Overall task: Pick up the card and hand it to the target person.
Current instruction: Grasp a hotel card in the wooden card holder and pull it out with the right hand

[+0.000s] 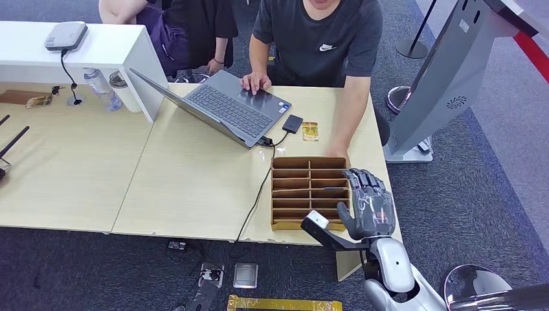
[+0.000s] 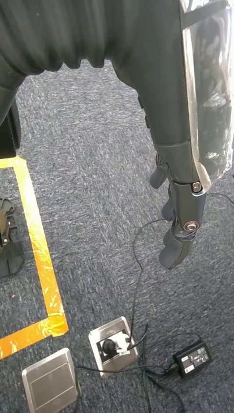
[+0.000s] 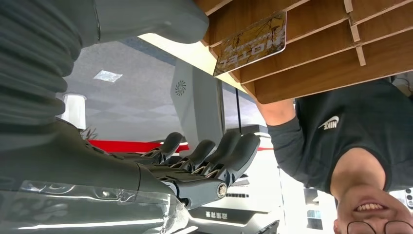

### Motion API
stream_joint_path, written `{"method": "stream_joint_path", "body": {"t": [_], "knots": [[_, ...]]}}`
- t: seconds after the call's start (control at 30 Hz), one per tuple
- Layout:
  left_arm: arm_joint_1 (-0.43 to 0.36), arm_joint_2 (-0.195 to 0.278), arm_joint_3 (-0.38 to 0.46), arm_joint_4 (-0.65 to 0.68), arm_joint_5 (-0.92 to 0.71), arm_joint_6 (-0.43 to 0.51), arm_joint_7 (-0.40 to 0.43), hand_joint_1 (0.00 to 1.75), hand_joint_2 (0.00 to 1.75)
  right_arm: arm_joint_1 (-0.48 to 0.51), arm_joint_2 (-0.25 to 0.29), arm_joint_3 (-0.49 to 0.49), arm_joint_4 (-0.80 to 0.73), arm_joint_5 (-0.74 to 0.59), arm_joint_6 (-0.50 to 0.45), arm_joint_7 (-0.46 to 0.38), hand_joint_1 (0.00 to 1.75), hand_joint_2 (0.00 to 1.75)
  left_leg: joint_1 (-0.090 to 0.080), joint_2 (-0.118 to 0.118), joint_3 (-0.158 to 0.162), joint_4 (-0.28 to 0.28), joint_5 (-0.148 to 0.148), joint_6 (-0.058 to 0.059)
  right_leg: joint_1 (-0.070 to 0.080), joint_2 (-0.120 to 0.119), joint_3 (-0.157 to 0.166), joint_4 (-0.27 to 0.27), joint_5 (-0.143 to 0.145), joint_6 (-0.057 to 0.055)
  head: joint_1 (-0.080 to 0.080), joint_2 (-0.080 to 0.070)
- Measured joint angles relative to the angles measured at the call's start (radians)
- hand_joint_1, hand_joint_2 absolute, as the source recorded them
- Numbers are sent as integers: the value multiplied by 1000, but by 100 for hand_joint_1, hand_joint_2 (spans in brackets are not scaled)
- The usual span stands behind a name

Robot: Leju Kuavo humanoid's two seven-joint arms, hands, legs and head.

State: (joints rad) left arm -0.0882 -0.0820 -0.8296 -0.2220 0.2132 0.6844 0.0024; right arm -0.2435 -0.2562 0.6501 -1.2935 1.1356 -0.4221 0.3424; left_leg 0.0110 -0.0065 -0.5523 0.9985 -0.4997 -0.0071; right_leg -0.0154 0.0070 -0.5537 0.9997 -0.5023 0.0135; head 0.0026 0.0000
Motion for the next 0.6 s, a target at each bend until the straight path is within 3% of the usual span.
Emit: {"method": "stream_joint_path", "body": {"t": [0.33, 0.6], "knots": [[0, 0, 0, 0, -9, 0, 0, 0, 175, -6, 20, 10, 18, -11, -3, -28, 54, 175, 0, 0, 0, 0, 0, 0, 0, 0, 0, 0, 0, 0, 0, 0], [0, 0, 1, 0, -18, 0, 1, 0, 175, -28, 44, 20, 54, -23, -9, -48, 73, 175, 0, 0, 0, 0, 0, 0, 0, 0, 0, 0, 0, 0, 0, 0]]}}
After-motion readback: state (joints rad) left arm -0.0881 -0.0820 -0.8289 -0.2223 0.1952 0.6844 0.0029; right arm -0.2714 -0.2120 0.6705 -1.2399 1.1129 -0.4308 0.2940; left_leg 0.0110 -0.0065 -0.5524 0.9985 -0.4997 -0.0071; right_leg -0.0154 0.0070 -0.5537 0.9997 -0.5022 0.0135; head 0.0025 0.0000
